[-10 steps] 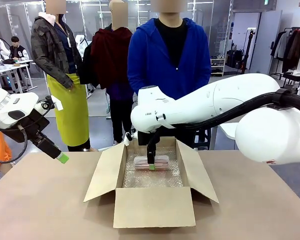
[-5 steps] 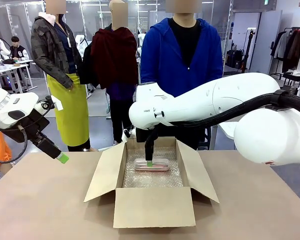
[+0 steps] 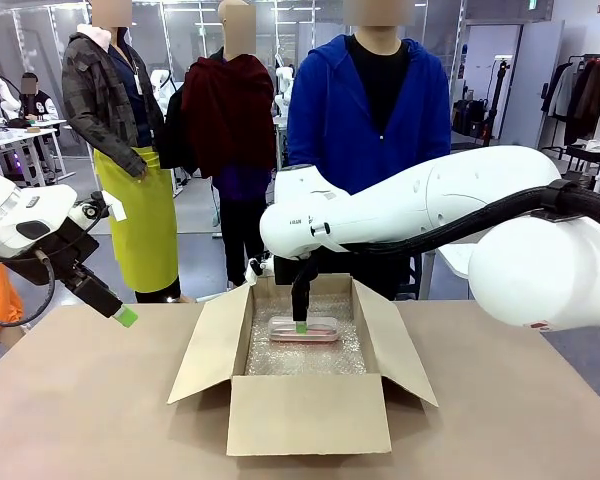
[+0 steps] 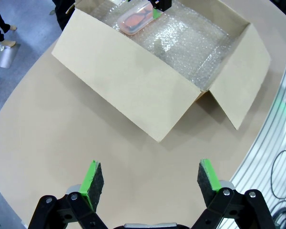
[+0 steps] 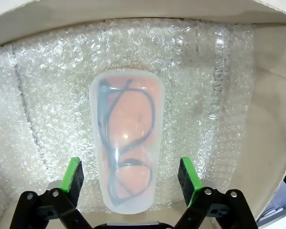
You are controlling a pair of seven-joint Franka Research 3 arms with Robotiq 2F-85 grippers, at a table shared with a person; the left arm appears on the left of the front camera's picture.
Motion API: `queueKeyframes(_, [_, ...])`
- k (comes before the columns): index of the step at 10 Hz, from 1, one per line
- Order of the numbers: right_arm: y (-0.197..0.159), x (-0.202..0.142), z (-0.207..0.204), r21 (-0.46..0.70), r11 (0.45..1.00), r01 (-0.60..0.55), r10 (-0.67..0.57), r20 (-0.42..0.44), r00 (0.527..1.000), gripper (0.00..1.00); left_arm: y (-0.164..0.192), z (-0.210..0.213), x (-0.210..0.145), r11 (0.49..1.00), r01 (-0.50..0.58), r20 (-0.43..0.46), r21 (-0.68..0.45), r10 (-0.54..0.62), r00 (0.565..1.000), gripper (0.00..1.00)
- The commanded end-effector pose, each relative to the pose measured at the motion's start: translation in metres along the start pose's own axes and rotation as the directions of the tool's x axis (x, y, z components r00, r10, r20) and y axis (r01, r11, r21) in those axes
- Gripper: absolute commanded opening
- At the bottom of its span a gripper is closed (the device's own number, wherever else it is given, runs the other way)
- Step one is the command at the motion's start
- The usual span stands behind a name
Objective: Pack the glasses set securely to prepare it for shipping.
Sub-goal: Place the Glasses case inside the Package Box, then put the Glasses case from the right side of the table into the Package Box.
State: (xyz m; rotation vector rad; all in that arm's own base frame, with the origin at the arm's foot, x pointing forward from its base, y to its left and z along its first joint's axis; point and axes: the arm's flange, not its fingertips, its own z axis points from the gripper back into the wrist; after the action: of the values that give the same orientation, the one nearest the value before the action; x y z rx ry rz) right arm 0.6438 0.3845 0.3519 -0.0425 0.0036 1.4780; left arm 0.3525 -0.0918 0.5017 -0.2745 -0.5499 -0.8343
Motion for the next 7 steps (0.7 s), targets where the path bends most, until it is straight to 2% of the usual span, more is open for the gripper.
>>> queueKeyframes(1, [0.0014,0.0018,0.0005,-0.001,1.0,-0.003,0.003,0.002,1.0,1.0,0.0009,0.0016,-0.0011,1.0,0.003,0.008,-0.01,-0.003,1.0,1.0])
queueKeyframes(7, [0.0014,0.0018,0.0005,-0.001,1.0,-0.003,0.003,0.002,1.0,1.0,0.0009,0.0016,-0.0011,1.0,0.003,0.008,-0.01,-0.003,1.0,1.0])
